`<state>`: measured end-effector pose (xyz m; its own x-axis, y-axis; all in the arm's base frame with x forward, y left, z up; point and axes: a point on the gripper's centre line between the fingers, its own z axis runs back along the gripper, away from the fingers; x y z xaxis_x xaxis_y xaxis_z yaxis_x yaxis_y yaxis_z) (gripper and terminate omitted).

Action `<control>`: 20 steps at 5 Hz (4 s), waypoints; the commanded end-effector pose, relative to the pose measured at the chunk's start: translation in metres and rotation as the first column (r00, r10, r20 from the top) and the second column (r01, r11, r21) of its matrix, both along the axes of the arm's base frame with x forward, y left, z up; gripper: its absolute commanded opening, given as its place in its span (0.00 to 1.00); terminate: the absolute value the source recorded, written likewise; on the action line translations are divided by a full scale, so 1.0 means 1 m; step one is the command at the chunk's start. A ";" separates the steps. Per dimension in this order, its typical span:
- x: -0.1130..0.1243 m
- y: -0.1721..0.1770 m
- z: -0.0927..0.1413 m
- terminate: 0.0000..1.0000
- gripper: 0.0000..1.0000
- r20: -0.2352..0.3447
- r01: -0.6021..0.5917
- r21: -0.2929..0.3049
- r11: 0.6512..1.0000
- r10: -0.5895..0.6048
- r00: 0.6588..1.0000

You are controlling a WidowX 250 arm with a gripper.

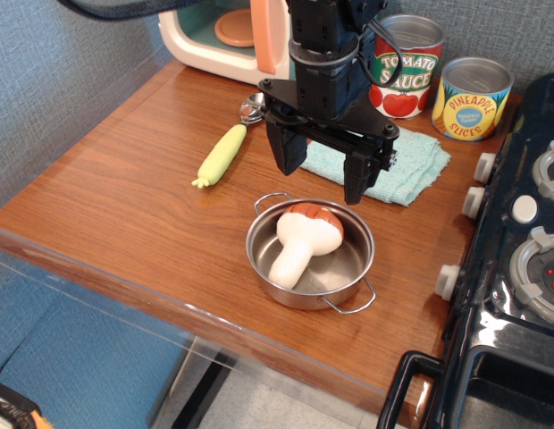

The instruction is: Move mushroom to napkin, pointed up.

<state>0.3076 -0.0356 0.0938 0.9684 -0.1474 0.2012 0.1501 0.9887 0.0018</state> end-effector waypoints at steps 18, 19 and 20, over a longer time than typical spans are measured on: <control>0.117 0.007 0.011 0.00 1.00 -0.029 -0.058 0.120 0.991 0.062 0.998; 0.117 0.007 0.011 0.00 1.00 -0.029 -0.058 0.120 0.991 0.062 0.998; 0.117 0.007 0.011 1.00 1.00 -0.029 -0.058 0.120 0.991 0.062 0.998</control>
